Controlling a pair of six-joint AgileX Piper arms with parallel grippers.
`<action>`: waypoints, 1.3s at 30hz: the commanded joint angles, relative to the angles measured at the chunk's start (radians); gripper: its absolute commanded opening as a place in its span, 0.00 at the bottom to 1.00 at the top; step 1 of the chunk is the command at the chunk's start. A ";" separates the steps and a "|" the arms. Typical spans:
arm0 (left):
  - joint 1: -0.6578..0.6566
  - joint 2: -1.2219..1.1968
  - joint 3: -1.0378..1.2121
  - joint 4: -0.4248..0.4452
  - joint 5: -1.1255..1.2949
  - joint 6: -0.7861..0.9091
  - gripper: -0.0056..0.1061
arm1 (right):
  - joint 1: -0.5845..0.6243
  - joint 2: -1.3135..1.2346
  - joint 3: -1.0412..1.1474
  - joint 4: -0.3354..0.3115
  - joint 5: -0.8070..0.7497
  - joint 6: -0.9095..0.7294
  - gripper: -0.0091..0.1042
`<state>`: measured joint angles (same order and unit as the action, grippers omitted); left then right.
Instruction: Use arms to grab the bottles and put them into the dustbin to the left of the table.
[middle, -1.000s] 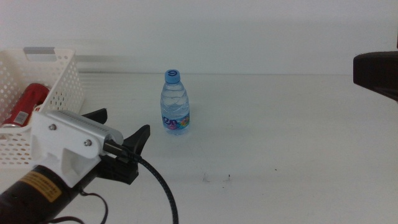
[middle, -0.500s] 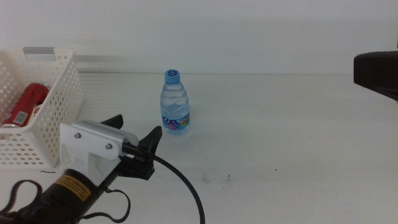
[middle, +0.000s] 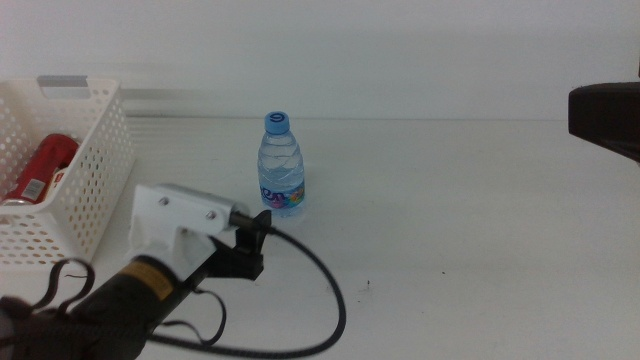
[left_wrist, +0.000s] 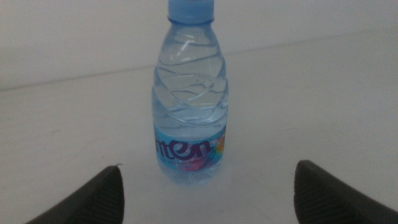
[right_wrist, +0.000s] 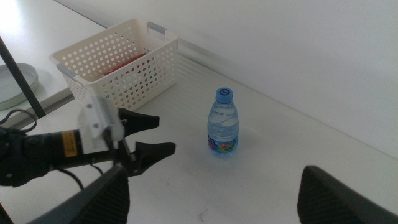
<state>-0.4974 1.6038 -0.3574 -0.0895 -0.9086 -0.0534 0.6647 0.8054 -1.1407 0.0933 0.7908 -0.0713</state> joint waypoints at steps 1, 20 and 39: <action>0.000 -0.002 -0.050 0.006 0.092 -0.004 0.89 | -0.007 -0.001 -0.006 -0.006 -0.007 -0.008 0.86; 0.159 0.263 -0.273 0.343 -0.052 -0.138 0.89 | -0.007 -0.001 -0.006 -0.006 -0.007 -0.008 0.86; 0.167 0.460 -0.484 0.342 -0.052 -0.164 0.89 | -0.007 -0.001 -0.006 -0.006 -0.007 -0.008 0.86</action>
<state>-0.3354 2.0551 -0.8260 0.2541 -0.9452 -0.2059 0.6647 0.8054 -1.1407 0.0933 0.7908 -0.0713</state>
